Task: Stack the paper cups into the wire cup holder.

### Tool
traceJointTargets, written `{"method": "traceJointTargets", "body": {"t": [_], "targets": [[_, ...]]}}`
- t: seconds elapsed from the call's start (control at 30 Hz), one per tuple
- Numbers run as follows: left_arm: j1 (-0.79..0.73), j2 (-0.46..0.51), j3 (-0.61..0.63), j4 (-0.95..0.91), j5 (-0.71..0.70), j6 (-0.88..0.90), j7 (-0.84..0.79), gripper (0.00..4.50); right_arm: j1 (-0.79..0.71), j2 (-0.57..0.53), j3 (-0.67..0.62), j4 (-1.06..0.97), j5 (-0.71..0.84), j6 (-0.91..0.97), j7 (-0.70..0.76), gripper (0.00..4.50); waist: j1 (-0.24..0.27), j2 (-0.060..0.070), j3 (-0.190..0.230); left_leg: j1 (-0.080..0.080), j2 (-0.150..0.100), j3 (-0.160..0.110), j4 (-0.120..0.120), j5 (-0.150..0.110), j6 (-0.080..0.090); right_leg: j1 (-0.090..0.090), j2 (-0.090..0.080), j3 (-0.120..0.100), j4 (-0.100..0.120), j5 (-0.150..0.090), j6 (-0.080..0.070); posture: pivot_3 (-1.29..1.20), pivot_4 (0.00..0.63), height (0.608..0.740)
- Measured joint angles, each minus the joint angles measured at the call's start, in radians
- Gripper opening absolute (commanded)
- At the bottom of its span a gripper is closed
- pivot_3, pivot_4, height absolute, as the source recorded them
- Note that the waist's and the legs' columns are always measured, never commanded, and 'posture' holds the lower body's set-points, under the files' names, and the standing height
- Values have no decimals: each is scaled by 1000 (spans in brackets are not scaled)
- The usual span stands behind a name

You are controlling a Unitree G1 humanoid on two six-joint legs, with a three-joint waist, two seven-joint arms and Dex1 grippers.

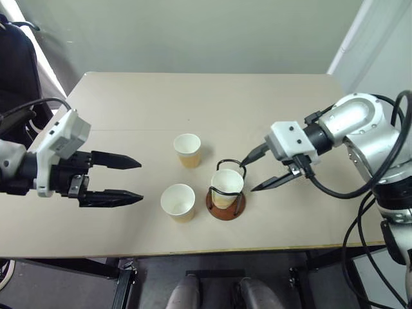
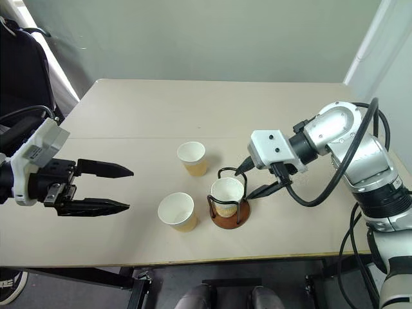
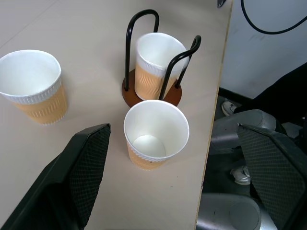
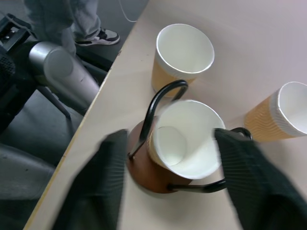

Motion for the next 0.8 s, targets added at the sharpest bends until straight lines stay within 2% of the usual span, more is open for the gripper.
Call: {"method": "traceJointTargets", "body": {"t": [0.07,0.17,0.23,0.33,0.47,0.6,0.8], "targets": [[-7,2,-2,0,-2,0,-4,4500,0,0,0,13,-8,0,-6,4453,0,0,0,0,0,0,0,0,0,0,0,0,0,0,0,0,150,740],[-21,27,-42,0,15,-18,-21,4500,3,-11,-8,29,-3,8,-7,4453,1,0,0,0,0,0,0,0,0,0,0,0,1,0,0,0,150,740],[-48,54,-109,-5,37,-48,-56,4500,23,-72,-58,57,40,68,4,4453,11,0,0,-1,0,0,0,0,0,0,0,0,0,0,0,0,150,740],[-94,60,-206,0,71,-82,-96,4500,43,-159,-207,143,147,184,24,4453,21,0,0,-2,-1,0,0,0,-1,0,0,1,-2,0,0,0,150,740],[-173,28,-341,-10,108,-115,-134,4500,89,-211,-393,183,266,272,14,4453,17,-1,0,-1,0,0,-1,0,-4,0,0,1,-1,-1,-1,0,150,740],[-246,5,-428,-34,121,-120,-174,4500,187,-243,-431,163,279,285,-24,4453,7,0,0,0,0,0,-1,0,-5,0,0,1,-1,-1,0,0,150,740],[-257,8,-563,-39,209,-189,-182,4500,265,-260,-449,90,290,300,-96,4453,1,1,1,0,0,1,-1,1,-4,1,1,1,1,-3,3,0,150,740]]}}
